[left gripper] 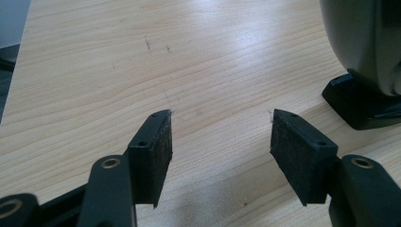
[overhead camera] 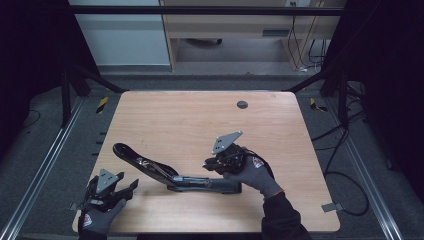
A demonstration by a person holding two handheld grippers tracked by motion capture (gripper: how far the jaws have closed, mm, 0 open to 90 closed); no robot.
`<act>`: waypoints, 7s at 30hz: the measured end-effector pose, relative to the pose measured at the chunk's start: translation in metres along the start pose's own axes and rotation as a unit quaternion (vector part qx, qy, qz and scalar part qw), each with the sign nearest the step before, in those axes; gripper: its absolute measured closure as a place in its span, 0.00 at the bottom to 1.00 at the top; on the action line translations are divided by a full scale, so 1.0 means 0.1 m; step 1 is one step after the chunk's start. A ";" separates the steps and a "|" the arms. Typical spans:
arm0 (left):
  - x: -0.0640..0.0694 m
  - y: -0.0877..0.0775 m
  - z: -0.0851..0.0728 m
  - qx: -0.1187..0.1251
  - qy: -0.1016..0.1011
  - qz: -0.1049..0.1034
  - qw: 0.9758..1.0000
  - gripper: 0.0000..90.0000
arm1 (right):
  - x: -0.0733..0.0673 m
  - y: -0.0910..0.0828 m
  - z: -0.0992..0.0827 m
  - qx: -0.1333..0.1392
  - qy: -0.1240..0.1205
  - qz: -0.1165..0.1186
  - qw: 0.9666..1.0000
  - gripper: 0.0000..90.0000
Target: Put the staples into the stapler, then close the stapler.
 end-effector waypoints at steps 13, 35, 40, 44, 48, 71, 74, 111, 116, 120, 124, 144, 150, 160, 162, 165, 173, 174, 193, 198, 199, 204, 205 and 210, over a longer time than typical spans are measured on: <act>0.00 0.00 0.00 0.001 0.001 0.000 1.000 0.43 | -0.01 0.10 -0.01 -0.016 -0.012 0.018 1.000 0.87; 0.01 -0.01 0.00 0.001 0.002 0.000 1.000 0.43 | 0.01 0.35 -0.05 -0.034 -0.037 0.047 0.998 0.87; 0.01 -0.01 0.00 0.001 0.002 0.000 1.000 0.43 | 0.01 0.39 -0.06 -0.043 -0.036 0.046 0.997 0.87; 0.01 -0.01 0.00 0.001 0.002 0.000 1.000 0.43 | 0.02 0.42 -0.08 -0.046 -0.038 0.049 0.997 0.87; 0.01 -0.01 0.00 0.001 0.002 0.001 1.000 0.43 | 0.03 0.43 -0.12 -0.049 -0.037 0.051 0.997 0.87; 0.01 0.00 0.00 0.000 0.002 0.001 1.000 0.43 | 0.02 0.47 -0.16 -0.063 -0.046 0.060 0.995 0.87; 0.00 0.00 0.00 0.000 0.002 0.000 1.000 0.43 | 0.03 0.48 -0.16 -0.064 -0.045 0.062 0.995 0.87; 0.00 0.00 0.00 -0.001 0.004 0.002 1.000 0.43 | 0.04 0.48 -0.16 -0.063 -0.051 0.069 0.994 0.87; 0.00 0.00 0.00 -0.001 0.004 0.002 1.000 0.43 | 0.06 0.48 -0.17 -0.065 -0.053 0.073 0.994 0.87; 0.00 0.00 0.00 0.000 0.004 0.002 1.000 0.43 | 0.06 0.50 -0.17 -0.067 -0.054 0.076 0.993 0.87; 0.00 0.00 0.00 -0.001 0.004 0.002 1.000 0.43 | 0.06 0.52 -0.17 -0.065 -0.056 0.078 0.993 0.87; 0.00 0.00 0.00 -0.001 0.004 0.002 1.000 0.44 | 0.05 0.52 -0.18 -0.068 -0.050 0.073 0.994 0.86; 0.00 0.00 0.00 -0.001 0.004 0.002 1.000 0.44 | 0.06 0.53 -0.18 -0.072 -0.056 0.071 0.993 0.86; 0.00 0.00 0.00 -0.001 0.004 0.002 1.000 0.44 | 0.05 0.51 -0.18 -0.064 -0.047 0.068 0.995 0.82; 0.00 0.00 0.00 0.000 0.003 0.002 1.000 0.44 | 0.05 0.49 -0.17 -0.061 -0.045 0.063 0.995 0.82; 0.00 -0.01 0.00 0.001 0.002 0.002 1.000 0.44 | 0.05 0.45 -0.17 -0.053 -0.035 0.050 0.997 0.81; 0.00 -0.03 0.01 0.012 -0.001 -0.001 1.000 0.43 | 0.05 0.25 -0.19 -0.012 -0.001 0.001 1.000 0.78; 0.00 -0.03 0.02 0.014 -0.001 -0.001 1.000 0.43 | 0.04 0.21 -0.19 -0.007 0.004 -0.008 1.000 0.76; 0.02 -0.14 0.07 0.058 -0.007 -0.020 0.998 0.39 | -0.12 -0.22 -0.53 0.056 0.114 -0.158 0.979 0.55; 0.04 -0.15 0.09 0.061 -0.007 -0.023 0.998 0.37 | -0.17 -0.33 -0.69 0.071 0.130 -0.188 0.971 0.52; 0.04 -0.16 0.09 0.062 -0.008 -0.023 0.998 0.37 | -0.18 -0.35 -0.72 0.075 0.132 -0.192 0.970 0.52; 0.05 -0.18 0.10 0.067 -0.009 -0.024 0.997 0.36 | -0.22 -0.42 -0.82 0.088 0.154 -0.214 0.960 0.51; 0.05 -0.18 0.11 0.070 -0.009 -0.025 0.997 0.36 | -0.23 -0.44 -0.84 0.091 0.160 -0.216 0.959 0.51; 0.05 -0.20 0.12 0.074 -0.014 -0.029 0.997 0.35 | -0.29 -0.48 -0.97 0.102 0.173 -0.223 0.954 0.51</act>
Point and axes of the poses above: each handheld gripper's, and its own axes: y roughly forward along the jaws, z roughly out of its top, x roughly to its right, the point moved 1 cm from there along y, roughly forward along the jaws, and after that the axes turned 7 degrees about z, right-handed, at the moved point
